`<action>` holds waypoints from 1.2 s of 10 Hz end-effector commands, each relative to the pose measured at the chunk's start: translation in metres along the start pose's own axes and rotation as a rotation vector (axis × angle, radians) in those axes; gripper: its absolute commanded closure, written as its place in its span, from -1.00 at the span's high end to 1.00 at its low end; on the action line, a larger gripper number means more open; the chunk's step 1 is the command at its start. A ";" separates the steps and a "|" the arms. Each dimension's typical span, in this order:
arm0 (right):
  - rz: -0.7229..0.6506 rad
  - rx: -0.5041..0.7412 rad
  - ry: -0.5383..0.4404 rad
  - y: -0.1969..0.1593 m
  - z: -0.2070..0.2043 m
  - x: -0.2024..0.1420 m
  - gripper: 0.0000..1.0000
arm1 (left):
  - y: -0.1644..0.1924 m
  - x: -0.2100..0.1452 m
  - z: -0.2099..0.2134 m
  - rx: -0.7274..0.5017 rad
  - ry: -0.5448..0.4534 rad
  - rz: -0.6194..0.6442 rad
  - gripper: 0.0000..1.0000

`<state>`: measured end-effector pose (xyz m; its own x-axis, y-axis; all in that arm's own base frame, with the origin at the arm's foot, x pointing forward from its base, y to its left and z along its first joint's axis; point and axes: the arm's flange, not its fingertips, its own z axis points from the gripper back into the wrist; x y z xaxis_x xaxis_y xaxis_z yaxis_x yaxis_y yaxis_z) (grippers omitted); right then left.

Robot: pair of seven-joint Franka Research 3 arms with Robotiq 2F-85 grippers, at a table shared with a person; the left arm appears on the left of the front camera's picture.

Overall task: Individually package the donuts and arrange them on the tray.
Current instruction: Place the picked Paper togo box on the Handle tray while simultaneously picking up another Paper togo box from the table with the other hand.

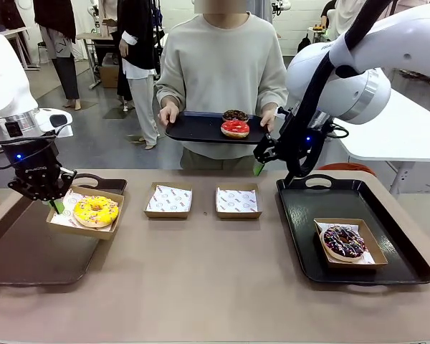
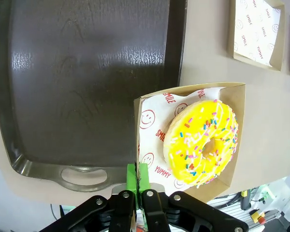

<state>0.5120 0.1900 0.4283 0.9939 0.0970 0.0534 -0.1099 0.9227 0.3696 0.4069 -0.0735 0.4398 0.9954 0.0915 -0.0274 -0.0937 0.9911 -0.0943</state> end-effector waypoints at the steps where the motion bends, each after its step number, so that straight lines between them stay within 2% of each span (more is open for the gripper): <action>1: 0.034 -0.138 -0.007 0.019 -0.014 0.011 1.00 | 0.023 -0.011 0.006 -0.069 0.024 -0.038 -0.97; 3: 0.037 -0.218 0.004 0.037 -0.032 0.027 1.00 | 0.049 -0.029 0.009 -0.113 0.025 -0.046 -0.97; 5: -0.008 -0.229 0.019 0.042 -0.054 0.046 1.00 | 0.071 -0.044 0.005 -0.126 0.028 -0.067 -0.97; 8: -0.059 -0.289 -0.014 0.030 -0.087 0.064 1.00 | 0.091 -0.054 -0.007 -0.139 0.003 -0.107 -0.97; 12: -0.064 -0.320 -0.011 0.015 -0.119 0.060 1.00 | 0.106 -0.047 -0.019 -0.135 0.013 -0.111 -0.97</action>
<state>0.5728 0.2496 0.3309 0.9980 0.0573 0.0269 -0.0595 0.9943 0.0882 0.3516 0.0212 0.4232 0.9995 -0.0013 -0.0331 -0.0064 0.9728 -0.2316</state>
